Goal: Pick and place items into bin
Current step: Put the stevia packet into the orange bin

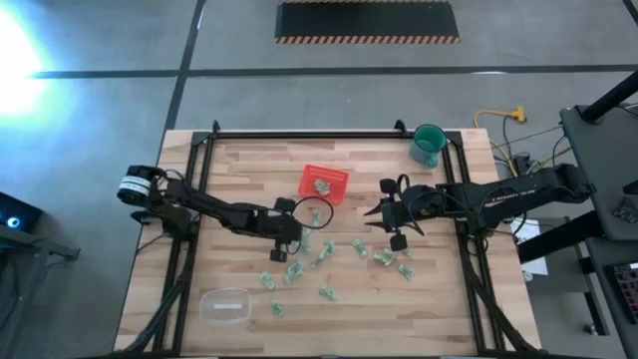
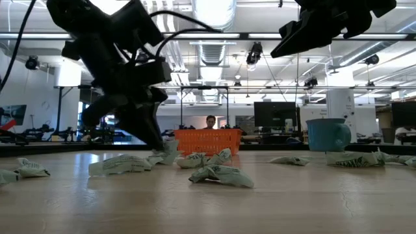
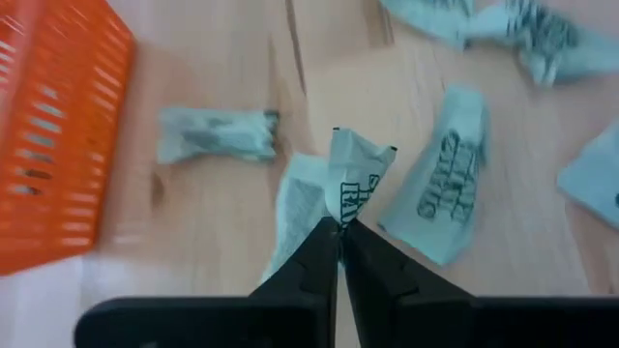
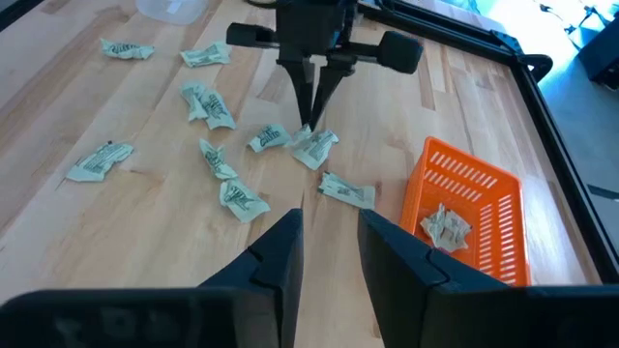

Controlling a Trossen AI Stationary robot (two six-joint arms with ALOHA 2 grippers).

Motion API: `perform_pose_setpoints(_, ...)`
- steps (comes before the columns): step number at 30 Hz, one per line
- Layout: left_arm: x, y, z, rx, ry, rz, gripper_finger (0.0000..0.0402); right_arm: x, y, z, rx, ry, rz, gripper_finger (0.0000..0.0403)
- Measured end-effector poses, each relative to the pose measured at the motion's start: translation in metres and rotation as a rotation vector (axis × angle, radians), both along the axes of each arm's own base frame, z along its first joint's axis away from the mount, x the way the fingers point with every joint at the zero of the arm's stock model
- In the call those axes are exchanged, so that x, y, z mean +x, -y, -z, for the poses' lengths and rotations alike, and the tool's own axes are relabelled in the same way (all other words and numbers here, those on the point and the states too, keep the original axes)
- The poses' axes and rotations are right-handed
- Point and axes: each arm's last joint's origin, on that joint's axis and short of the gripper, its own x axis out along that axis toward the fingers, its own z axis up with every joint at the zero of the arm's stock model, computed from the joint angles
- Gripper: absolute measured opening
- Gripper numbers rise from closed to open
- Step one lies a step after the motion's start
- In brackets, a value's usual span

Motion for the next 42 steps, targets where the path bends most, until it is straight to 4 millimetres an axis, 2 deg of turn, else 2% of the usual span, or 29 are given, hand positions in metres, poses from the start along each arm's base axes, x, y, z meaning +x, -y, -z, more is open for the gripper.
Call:
perform_pose_setpoints(5, 0.000, -0.001, -0.010, 0.023, 0.044, -0.013, 0.0000, 0.000, 0.000, 0.000, 0.000, -0.001, -0.001, 0.0084)
perform_pose_setpoints(13, 0.013, -0.014, -0.029, 0.300, 0.199, -0.039, 0.0000, 0.000, 0.000, 0.000, 0.001, 0.000, 0.000, 0.0084)
perform_pose_setpoints(20, 0.024, -0.047, -0.046, 0.377, 0.358, -0.118, 0.0000, 0.000, 0.000, 0.000, 0.014, -0.001, 0.007, 0.0084)
perform_pose_setpoints(29, 0.021, -0.090, -0.052, 0.382, 0.357, -0.272, 0.0001, 0.000, 0.000, 0.001, 0.026, -0.004, 0.015, 0.0079)
perform_pose_setpoints(32, 0.021, -0.095, -0.052, 0.368, 0.351, -0.291, 0.0015, 0.000, 0.000, 0.001, 0.028, -0.005, 0.016, 0.0082)
perform_pose_setpoints(42, 0.021, -0.095, -0.052, 0.341, 0.358, -0.271, 0.0106, -0.002, 0.000, 0.006, 0.068, -0.027, 0.033, 0.0081)
